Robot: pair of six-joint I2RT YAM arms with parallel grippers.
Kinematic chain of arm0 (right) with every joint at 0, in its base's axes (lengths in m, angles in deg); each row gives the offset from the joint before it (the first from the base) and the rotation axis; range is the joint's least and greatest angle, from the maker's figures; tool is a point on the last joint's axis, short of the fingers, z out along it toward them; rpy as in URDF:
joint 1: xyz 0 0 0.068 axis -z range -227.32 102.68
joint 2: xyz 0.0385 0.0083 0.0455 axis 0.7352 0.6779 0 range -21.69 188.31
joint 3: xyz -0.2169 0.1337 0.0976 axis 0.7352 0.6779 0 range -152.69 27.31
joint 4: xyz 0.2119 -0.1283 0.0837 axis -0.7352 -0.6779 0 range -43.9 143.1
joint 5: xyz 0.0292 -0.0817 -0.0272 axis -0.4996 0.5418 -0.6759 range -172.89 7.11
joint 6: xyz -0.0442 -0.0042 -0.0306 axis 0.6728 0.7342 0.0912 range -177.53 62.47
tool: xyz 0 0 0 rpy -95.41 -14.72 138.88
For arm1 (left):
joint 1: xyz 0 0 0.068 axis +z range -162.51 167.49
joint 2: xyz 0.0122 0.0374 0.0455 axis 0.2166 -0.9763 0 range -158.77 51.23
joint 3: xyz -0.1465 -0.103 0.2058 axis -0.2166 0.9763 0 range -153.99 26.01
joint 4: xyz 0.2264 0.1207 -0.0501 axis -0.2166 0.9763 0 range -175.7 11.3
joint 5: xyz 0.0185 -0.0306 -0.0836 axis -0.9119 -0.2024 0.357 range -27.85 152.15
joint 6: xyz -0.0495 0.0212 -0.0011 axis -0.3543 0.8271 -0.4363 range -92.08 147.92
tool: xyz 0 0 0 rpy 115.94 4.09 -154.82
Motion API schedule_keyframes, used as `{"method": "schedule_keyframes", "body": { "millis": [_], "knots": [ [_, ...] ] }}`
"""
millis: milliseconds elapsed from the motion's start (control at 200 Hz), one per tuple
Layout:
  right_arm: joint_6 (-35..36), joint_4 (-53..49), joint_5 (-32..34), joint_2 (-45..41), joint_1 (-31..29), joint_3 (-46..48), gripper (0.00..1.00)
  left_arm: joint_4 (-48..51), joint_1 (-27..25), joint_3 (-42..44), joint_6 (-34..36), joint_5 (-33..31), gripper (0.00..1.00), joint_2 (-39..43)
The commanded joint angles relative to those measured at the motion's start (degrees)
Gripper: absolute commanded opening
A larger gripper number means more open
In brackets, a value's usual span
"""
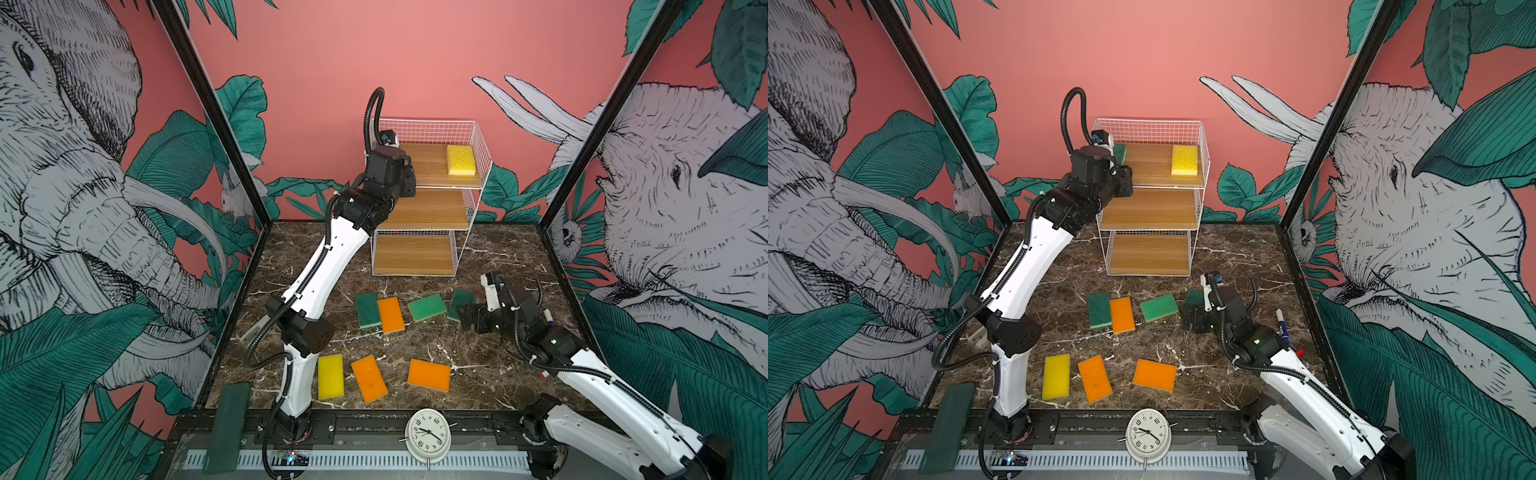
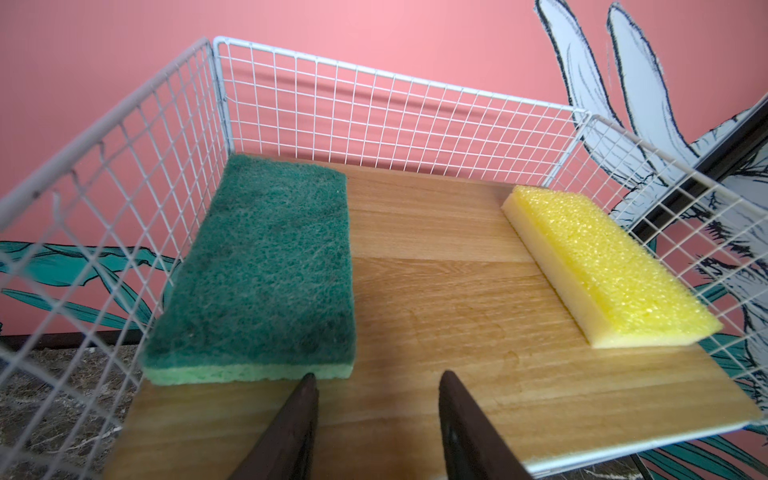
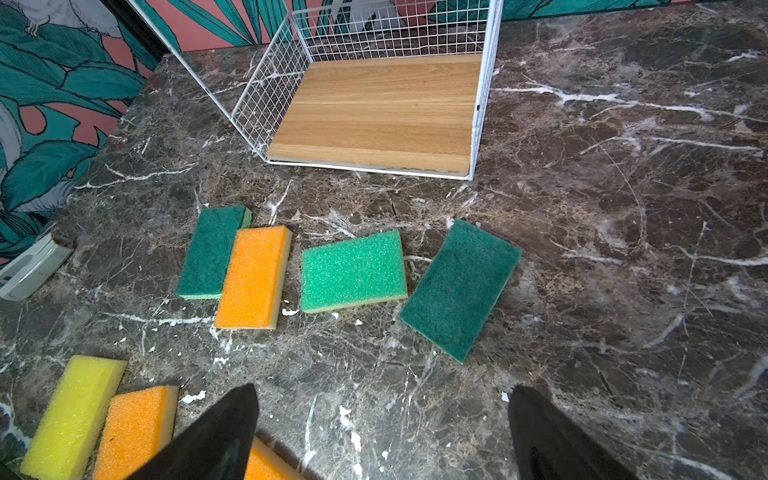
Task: Place and organize the cleaning sponges onto the shelf
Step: 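Open the left gripper and lift it off the green pad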
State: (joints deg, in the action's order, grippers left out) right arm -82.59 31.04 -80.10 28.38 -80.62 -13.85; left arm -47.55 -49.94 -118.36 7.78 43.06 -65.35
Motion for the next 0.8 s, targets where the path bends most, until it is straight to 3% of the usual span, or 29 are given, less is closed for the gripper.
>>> {"method": "schedule_keyframes", "body": {
  "millis": [0, 485, 795],
  "knots": [
    [0.54, -0.22, 0.9, -0.73, 0.16, 0.74, 0.96, -1.44, 0.29, -1.48, -1.66, 0.98, 0.48, -0.51],
    [0.45, -0.52, 1.26, -1.27, 0.16, 1.26, 0.97, -3.0, 0.25, -1.65, -3.68, 4.39, 0.48, -1.51],
    [0.2, -0.44, 1.17, -1.46, 0.16, 1.38, 0.96, -0.42, -2.28, 1.25, -0.98, 0.41, 0.47, 3.64]
  ]
}}
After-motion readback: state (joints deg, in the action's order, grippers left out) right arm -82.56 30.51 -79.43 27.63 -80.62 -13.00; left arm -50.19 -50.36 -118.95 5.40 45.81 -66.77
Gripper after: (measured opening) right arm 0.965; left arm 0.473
